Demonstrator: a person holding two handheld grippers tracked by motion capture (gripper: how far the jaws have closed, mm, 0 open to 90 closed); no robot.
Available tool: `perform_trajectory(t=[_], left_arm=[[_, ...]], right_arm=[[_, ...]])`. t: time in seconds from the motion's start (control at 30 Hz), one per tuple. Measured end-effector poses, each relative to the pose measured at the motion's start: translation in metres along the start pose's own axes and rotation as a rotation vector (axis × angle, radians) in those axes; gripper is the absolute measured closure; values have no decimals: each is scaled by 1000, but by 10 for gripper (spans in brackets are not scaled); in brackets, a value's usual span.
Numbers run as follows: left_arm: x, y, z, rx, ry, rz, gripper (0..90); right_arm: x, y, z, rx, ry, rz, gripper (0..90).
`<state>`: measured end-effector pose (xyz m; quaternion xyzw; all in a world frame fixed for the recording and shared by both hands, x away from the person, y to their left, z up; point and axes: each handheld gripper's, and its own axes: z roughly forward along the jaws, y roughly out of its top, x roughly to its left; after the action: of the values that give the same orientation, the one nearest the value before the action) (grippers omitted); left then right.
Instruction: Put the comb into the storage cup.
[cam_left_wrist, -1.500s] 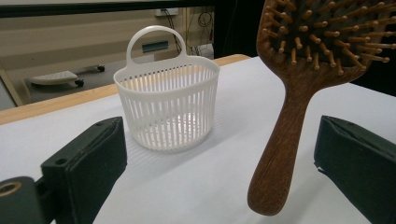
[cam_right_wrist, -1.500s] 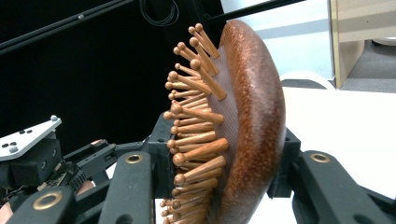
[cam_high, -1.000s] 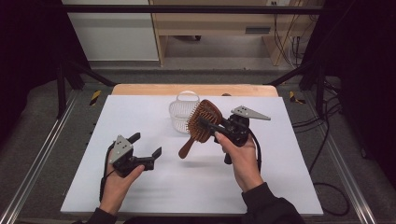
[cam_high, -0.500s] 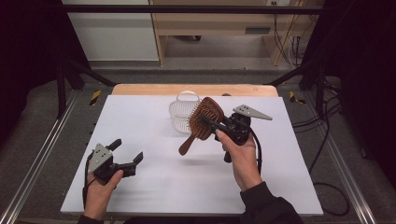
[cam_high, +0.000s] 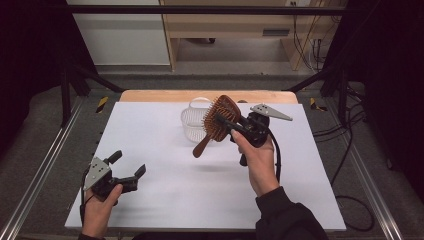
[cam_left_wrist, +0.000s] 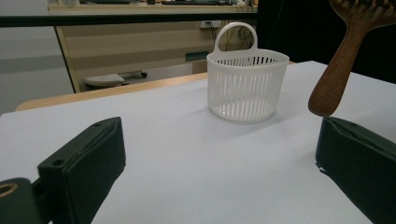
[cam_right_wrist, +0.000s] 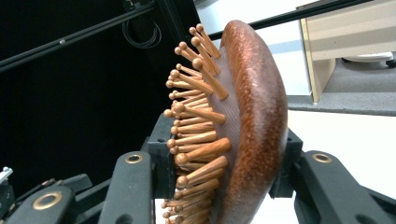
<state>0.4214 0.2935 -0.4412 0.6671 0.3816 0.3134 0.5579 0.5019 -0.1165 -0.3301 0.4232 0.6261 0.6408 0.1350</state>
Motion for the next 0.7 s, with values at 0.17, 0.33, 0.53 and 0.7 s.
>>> perform_trajectory(t=[0.17,0.33,0.53,0.7], left_arm=[[3,0,0,-2,4,-4,18],[5,-1,0,3,10,-8,18],[7,-3,1,8,12,-15,19],[7,-3,2,7,12,-15,18]], right_arm=[[0,4,2,-1,-2,2,548],[-1,8,3,-3,-4,2,548],[0,15,3,-9,-9,-5,547],[0,22,3,-23,-7,6,547]])
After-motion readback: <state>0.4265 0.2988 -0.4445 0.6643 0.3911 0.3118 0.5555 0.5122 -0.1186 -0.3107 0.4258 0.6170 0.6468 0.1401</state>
